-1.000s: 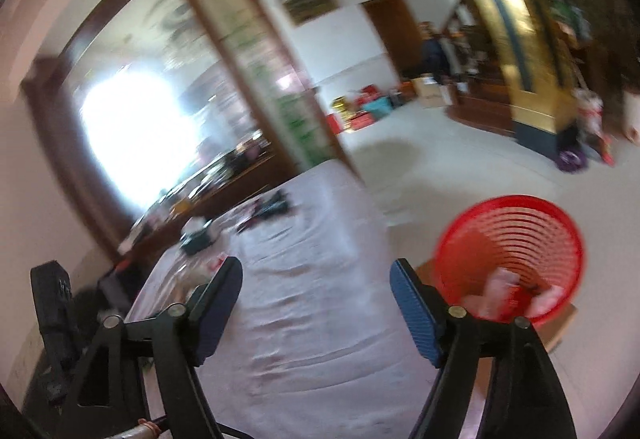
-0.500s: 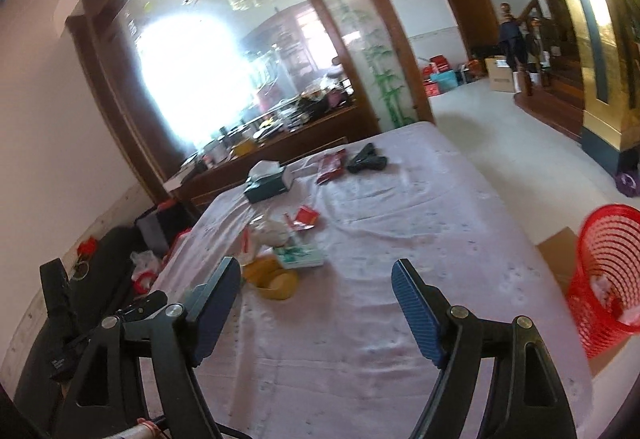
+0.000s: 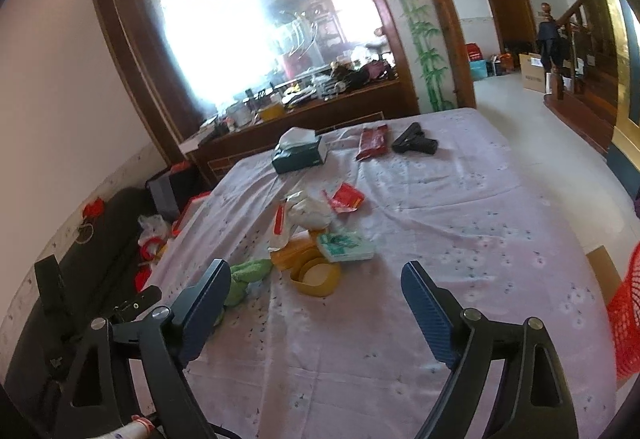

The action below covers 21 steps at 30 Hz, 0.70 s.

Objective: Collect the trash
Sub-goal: 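Grasp the green towel with the left tool while the right tool grasps the teal wipe pack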

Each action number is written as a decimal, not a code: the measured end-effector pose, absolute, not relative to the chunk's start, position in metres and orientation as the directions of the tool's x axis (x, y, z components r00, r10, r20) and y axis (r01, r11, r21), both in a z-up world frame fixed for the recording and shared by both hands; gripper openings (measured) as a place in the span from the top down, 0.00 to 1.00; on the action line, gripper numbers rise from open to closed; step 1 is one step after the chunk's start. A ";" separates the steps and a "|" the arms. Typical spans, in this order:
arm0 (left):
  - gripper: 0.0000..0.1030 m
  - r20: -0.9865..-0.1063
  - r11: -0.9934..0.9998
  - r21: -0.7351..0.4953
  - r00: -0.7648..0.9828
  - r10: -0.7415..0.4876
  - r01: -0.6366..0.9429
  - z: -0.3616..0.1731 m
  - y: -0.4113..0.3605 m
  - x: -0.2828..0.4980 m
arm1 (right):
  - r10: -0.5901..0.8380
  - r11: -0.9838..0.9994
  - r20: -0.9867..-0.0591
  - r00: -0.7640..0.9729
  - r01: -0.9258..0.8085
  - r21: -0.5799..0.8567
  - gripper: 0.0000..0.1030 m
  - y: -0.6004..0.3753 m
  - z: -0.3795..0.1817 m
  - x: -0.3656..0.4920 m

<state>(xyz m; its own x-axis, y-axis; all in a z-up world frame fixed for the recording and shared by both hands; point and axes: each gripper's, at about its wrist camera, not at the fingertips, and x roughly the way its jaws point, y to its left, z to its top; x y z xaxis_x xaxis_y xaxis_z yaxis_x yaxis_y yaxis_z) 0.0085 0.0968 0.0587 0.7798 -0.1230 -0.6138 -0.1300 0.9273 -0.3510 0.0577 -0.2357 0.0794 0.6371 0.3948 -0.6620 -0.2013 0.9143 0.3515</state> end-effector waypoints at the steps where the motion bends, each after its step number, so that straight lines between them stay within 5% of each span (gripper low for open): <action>1: 0.18 -0.622 0.924 -0.357 0.773 -0.126 -0.136 0.055 0.100 0.011 | 0.396 0.915 -0.668 0.629 -0.207 0.347 0.12 -0.232 0.075 0.062; 21: 0.18 -0.748 0.955 -0.257 0.657 -0.097 -0.151 0.005 0.090 0.087 | 0.423 0.906 -0.844 0.330 -0.144 0.398 0.12 -0.197 -0.068 0.213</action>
<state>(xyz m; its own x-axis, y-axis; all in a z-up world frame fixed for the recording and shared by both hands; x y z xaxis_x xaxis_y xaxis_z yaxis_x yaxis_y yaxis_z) 0.0873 0.0904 0.0046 0.6570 -0.0968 -0.7476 -0.1514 0.9546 -0.2567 0.2127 -0.1970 -0.0677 0.3302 0.4231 -0.8438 -0.1439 0.9060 0.3980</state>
